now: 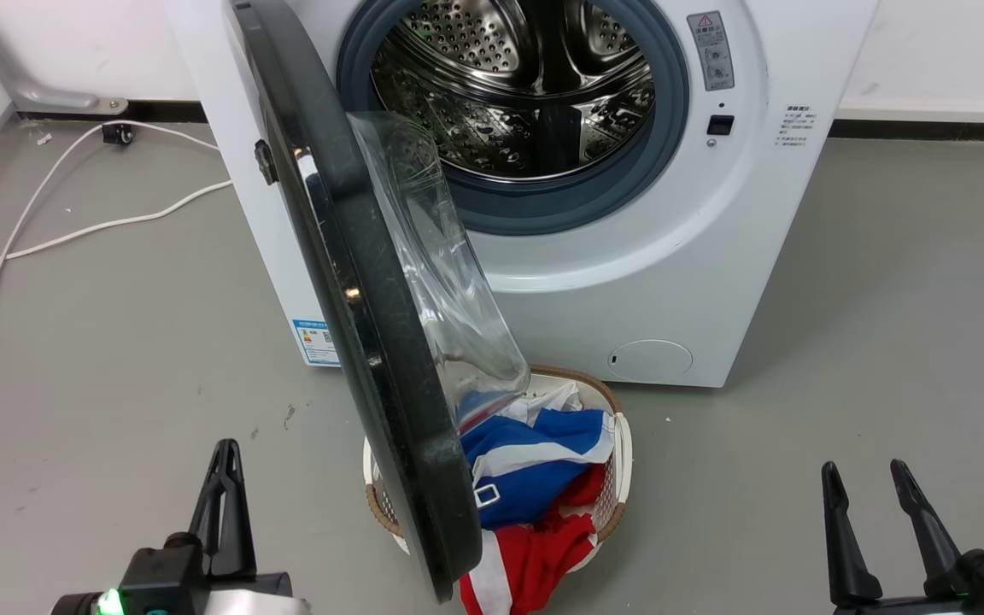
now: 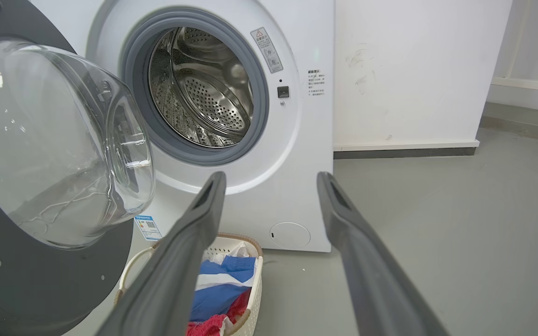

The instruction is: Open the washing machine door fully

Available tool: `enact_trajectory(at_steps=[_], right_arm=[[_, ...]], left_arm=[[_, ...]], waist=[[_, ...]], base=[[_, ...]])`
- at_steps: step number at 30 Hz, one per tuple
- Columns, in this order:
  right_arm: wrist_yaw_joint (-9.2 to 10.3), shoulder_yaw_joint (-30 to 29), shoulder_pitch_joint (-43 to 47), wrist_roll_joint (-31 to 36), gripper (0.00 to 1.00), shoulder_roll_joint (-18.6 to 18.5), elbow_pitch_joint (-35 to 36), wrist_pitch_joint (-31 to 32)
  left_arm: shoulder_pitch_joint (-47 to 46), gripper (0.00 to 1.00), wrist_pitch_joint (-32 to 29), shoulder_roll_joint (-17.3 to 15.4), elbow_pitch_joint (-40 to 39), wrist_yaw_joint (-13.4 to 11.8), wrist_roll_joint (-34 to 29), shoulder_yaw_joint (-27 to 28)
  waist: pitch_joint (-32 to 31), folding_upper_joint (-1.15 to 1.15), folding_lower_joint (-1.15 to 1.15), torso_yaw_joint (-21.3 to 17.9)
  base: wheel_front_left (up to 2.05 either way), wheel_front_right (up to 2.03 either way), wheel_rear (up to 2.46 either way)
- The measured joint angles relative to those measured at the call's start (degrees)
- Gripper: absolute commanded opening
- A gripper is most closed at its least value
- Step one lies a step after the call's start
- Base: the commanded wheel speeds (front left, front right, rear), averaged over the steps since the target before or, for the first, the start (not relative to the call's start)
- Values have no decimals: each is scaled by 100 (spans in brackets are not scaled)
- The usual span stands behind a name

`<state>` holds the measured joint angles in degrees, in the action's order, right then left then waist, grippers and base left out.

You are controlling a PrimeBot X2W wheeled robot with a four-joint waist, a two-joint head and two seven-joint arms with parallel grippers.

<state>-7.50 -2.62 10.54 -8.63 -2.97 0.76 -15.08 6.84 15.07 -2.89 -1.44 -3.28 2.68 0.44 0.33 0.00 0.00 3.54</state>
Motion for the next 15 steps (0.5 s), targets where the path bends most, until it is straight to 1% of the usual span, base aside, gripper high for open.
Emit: enact_trajectory(at_steps=[2,6,10,15], right_arm=[[0,11,1,-4,100,0,7,0],[0,2,3,-23,100,0,34,0],[0,4,4,-22,100,0,71,0],[0,21,7,-15,100,1,82,0]], left_arm=[[-3,0,0,0,-81,-20,-19,27],[-146,0,0,-1,-572,-49,-52,108],[-343,0,1,-23,-1244,-60,-215,115],[-596,0,2,-90,-2138,-71,-413,-82]], waist=[[-11,0,0,-2],[-26,0,0,8],[-37,0,0,14],[-65,0,0,5]], base=[[0,0,0],[0,0,0],[0,0,0],[0,0,0]])
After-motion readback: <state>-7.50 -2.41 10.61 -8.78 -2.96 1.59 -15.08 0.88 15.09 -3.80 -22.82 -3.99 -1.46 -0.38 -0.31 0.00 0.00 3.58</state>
